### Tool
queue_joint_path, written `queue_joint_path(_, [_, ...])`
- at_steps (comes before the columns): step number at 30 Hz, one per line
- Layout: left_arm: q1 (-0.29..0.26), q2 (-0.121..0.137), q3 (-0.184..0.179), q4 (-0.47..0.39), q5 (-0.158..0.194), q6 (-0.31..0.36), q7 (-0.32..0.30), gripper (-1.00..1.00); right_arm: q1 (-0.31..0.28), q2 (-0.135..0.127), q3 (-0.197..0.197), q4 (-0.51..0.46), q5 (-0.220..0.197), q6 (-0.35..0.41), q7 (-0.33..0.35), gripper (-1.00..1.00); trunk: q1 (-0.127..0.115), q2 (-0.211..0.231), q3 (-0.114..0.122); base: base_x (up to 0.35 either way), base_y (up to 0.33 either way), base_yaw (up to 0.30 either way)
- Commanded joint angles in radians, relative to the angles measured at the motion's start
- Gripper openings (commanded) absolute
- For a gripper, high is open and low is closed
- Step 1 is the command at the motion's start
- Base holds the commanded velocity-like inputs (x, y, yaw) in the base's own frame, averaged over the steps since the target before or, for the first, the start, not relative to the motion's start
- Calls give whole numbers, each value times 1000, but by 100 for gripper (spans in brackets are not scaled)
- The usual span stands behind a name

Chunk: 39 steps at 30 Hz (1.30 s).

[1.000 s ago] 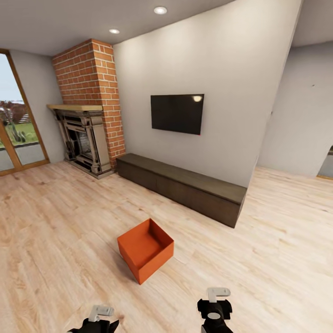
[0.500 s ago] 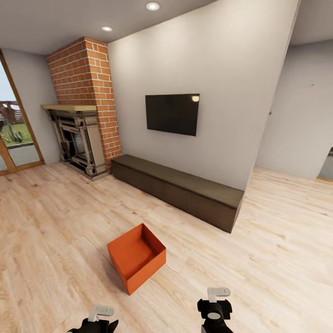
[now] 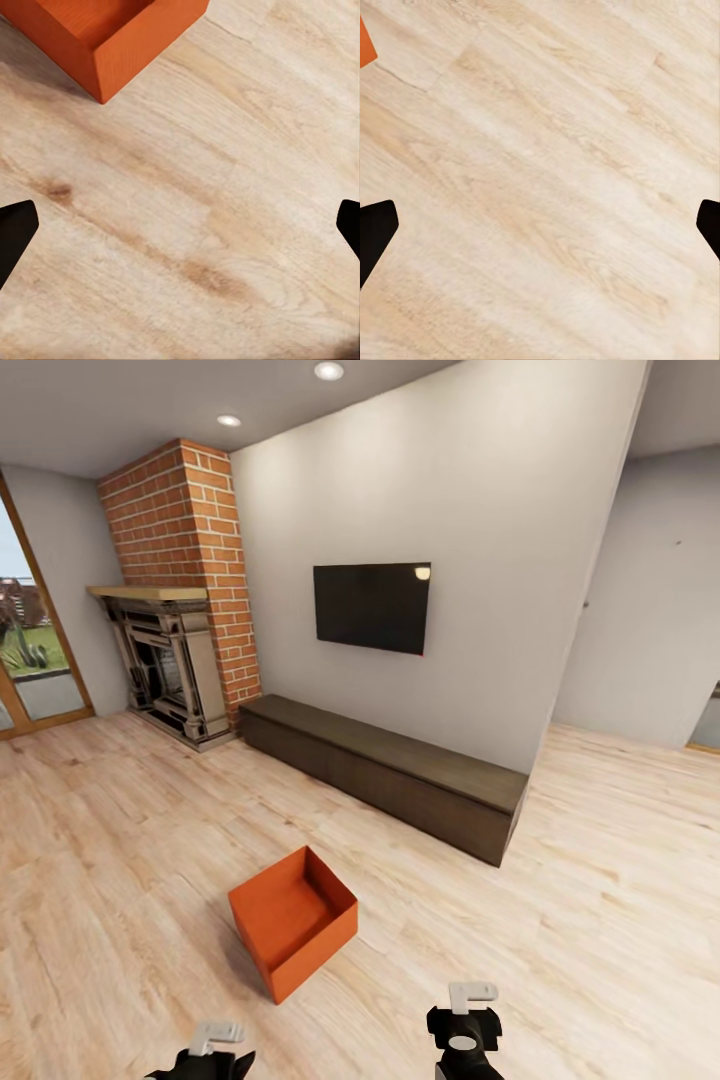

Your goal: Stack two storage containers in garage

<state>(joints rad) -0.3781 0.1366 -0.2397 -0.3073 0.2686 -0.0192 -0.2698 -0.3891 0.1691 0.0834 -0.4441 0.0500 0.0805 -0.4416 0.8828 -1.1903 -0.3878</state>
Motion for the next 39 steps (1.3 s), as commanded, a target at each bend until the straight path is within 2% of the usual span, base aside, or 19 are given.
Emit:
queue_joint_path(1, [-1, 1, -7, 0, 10, -3, -2, 100, -1, 0, 5, -1, 5, 8, -6, 100, 0, -1, -1, 211, -76, 0])
queue_joint_path(32, [-1, 1, -9, 0, 7, -13, 0, 100, -1, -1, 6, 1, 5, 8, -6, 100, 0, -1, -1, 292, -145, 0])
queue_joint_path(39, [-1, 1, -10, 0, 6, -13, 0, 100, -1, -1, 6, 1, 5, 8, -6, 100, 0, -1, -1, 267, -202, 140])
